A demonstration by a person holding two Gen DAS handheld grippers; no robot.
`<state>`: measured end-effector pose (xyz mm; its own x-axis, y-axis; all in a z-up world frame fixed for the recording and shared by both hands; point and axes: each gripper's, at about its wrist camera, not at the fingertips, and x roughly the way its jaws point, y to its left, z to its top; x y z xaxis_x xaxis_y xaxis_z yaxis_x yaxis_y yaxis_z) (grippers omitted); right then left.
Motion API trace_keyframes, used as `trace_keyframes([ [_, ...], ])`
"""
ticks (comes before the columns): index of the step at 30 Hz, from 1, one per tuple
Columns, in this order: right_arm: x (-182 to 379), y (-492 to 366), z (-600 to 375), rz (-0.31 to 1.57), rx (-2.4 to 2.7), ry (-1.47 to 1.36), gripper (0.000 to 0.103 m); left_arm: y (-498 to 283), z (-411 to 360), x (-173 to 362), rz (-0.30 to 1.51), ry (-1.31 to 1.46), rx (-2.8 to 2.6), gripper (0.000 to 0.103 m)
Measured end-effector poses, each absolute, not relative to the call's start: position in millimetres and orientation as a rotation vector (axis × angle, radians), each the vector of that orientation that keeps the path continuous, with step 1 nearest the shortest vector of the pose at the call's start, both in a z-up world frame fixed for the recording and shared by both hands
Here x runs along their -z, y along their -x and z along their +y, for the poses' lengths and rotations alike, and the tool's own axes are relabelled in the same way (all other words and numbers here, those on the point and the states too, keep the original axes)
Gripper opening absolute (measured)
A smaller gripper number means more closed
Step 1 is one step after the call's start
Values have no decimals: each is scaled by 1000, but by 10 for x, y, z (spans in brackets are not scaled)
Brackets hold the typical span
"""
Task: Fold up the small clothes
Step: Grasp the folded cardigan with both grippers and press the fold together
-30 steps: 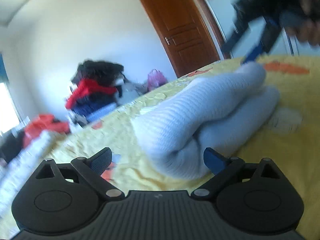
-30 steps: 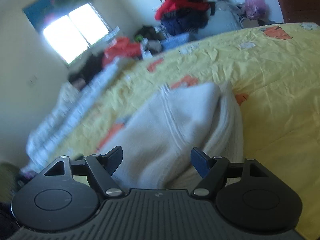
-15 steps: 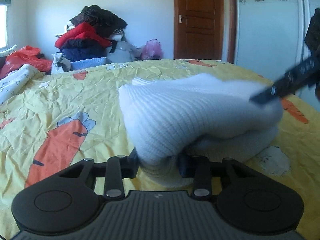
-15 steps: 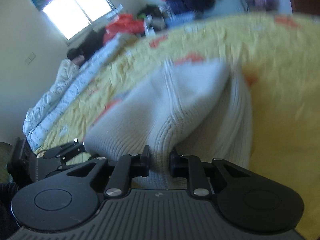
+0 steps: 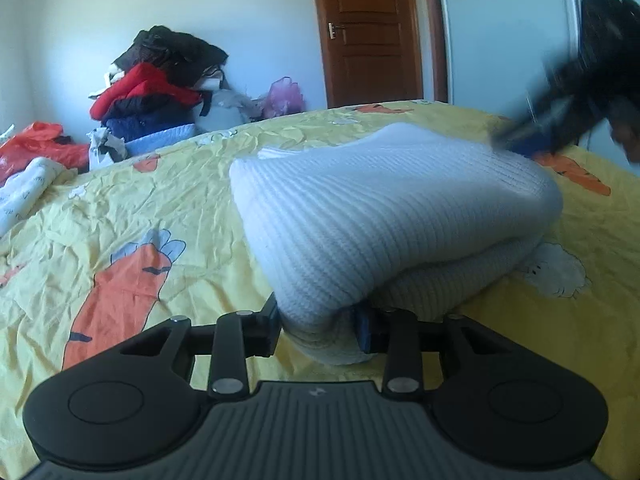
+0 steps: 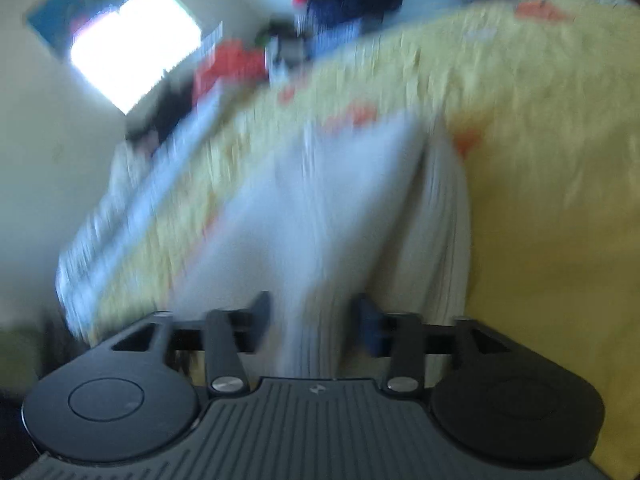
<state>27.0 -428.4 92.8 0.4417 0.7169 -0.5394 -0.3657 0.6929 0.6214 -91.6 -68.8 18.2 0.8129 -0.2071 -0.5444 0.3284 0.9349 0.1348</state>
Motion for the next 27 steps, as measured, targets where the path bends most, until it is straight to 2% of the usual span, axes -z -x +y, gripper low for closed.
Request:
trace_keyframes([
  [2,-1019,-491,-4359,809,-690,-535,71,926,-696,-176,550,-220,278,36],
  [4,-991,-760,-4341,816,-648,-549,71,939,-707,-167,544,-225,272,36],
  [7,-808,-1197,-4202,899,-566,-535,64,933,-700,-182,552,-218,274,36],
  [8,-728,-1296,-4166,926,-538,-528,60,924,-691,-185,557,-210,275,36],
  [9,-666,-1386,-4122,948,-523,-532,51,916,-684,-190,563,-202,275,36],
  [11,-616,-1440,-4035,937,-532,-524,44,895,-668,-201,578,-184,273,36],
  [12,-620,-1461,-3988,919,-536,-504,25,882,-658,-204,585,-172,272,36],
  [14,-614,-1496,-3955,911,-540,-478,17,856,-634,-210,598,-149,275,36],
  [17,-855,-1419,-4038,802,-580,-442,15,832,-618,-217,611,-136,282,36],
  [18,-816,-1422,-4116,791,-563,-451,15,827,-615,-216,613,-127,284,36],
  [20,-438,-1569,-4209,928,-486,-457,12,814,-622,-214,617,-107,293,36],
  [23,-355,-1471,-4277,882,-492,-534,14,816,-636,-211,620,-118,293,36],
  [27,-371,-1436,-4240,874,-465,-517,30,813,-628,-209,621,-113,297,36],
])
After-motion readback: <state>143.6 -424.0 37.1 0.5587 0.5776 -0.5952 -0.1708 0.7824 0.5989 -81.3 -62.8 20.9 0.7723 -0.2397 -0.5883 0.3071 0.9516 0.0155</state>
